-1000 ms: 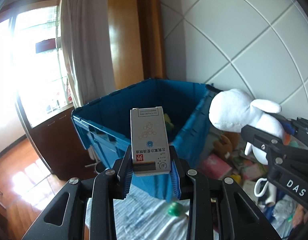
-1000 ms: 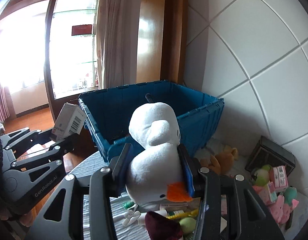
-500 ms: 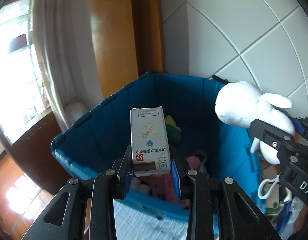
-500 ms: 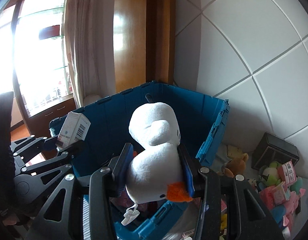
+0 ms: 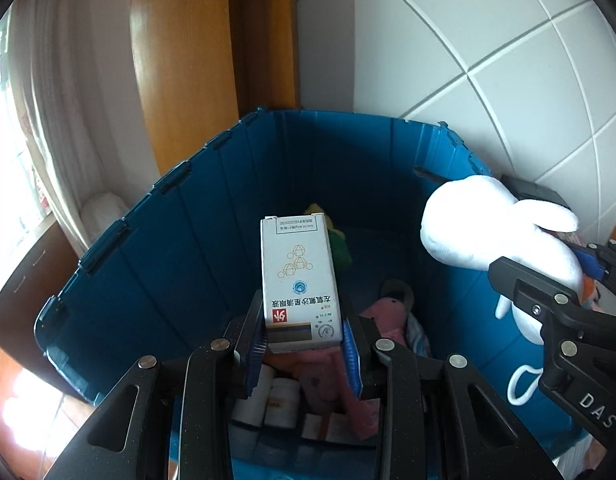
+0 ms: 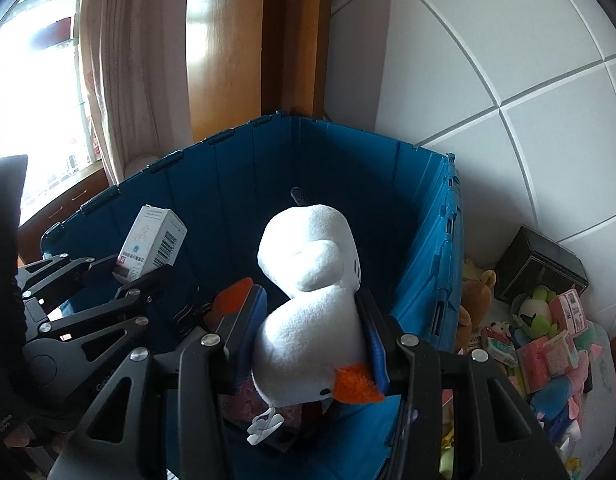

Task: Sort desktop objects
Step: 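Carry the medicine box and plush duck over the blue crate with both tools, then open both tools to drop the box and duck into the blue crate, then move both open tools back over the pile of items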

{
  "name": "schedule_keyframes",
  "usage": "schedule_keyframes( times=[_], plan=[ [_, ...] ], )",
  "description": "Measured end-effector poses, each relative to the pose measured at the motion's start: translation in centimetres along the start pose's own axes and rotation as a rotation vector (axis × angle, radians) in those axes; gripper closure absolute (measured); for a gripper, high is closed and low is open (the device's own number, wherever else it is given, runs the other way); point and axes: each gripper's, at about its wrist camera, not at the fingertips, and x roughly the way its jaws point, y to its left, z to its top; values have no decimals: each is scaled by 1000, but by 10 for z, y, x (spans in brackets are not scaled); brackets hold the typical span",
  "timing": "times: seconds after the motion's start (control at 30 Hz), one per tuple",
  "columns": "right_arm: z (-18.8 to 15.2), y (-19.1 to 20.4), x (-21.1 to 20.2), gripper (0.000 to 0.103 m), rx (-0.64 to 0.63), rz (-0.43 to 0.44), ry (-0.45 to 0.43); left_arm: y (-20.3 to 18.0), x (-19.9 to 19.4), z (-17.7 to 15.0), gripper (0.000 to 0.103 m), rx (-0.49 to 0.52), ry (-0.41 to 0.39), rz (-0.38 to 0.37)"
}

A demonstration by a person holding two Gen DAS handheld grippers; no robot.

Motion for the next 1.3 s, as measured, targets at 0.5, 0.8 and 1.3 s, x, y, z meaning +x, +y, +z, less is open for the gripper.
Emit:
schedule_keyframes(
  times=[0.5,0.8,1.3],
  plan=[
    [-3,-13,-31,1,48,-87,-52,-1,-19,-3,26,-3,-23,-10],
    [-34,-40,-82,0,107,-134,-96,-25,-50,-16,23,11,-64,-49],
    [-137,-123,-156,0,184,-183,-67,-147,-129,-59,23,100,-152,-117]
  ],
)
